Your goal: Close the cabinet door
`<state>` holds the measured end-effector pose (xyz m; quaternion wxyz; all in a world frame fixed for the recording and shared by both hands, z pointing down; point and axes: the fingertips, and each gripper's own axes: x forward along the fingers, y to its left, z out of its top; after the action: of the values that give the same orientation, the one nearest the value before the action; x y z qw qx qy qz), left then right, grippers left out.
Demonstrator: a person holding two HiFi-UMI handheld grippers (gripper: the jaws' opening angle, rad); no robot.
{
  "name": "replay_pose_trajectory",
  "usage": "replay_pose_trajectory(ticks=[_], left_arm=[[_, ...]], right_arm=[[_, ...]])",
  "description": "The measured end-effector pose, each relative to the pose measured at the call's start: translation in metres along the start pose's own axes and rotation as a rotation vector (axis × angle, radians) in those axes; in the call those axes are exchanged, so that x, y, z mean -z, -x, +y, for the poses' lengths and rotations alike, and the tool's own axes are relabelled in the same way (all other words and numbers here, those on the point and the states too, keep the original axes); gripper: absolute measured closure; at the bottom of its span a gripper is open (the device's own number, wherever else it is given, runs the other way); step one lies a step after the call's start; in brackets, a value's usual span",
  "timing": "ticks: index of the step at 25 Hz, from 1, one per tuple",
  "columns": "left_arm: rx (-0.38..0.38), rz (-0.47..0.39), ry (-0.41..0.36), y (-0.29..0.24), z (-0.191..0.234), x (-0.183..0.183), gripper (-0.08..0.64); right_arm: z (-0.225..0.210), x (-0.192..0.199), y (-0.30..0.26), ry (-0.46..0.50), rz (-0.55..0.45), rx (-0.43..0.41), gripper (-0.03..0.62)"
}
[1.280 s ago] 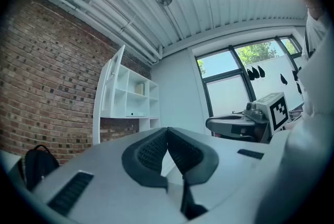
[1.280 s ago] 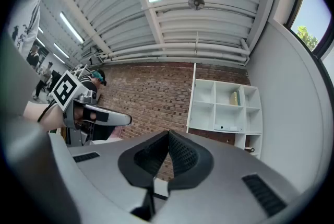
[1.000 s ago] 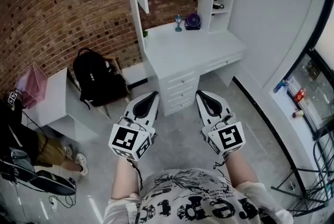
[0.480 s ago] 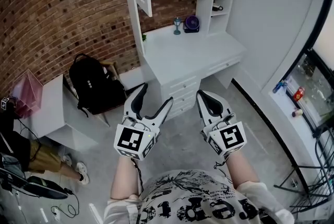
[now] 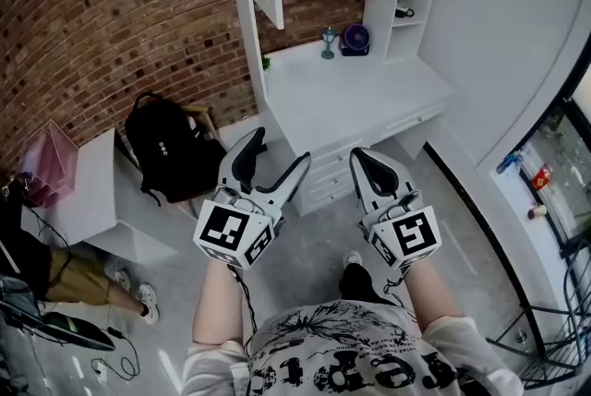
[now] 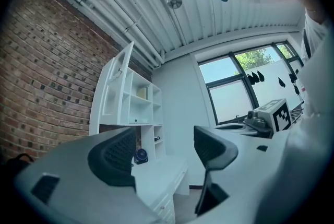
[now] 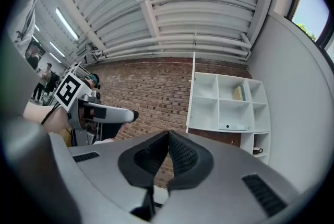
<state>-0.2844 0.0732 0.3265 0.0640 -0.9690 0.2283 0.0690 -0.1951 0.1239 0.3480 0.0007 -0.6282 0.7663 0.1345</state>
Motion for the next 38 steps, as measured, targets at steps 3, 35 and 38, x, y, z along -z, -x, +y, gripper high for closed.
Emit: replay_pose_trajectory(ticks=[3, 35, 38], left_arm=[[-0.012, 0.013, -0.001, -0.029, 0.017, 0.011, 0.224], [-0.29, -0.223, -0.127, -0.276, 0.26, -0.118, 0.224], [-0.275, -0.283, -0.089, -0.276, 0.277, -0.152, 0.225]], right_arm=[[-0.027, 0.01, -0.029, -0.014, -0.019, -0.023, 0.578], [-0.215, -0.015, -0.371, -0.001, -0.193, -0.405, 0.578], [-0.216, -0.028, -0.383, 0.01, -0.208, -0.391, 0.578]])
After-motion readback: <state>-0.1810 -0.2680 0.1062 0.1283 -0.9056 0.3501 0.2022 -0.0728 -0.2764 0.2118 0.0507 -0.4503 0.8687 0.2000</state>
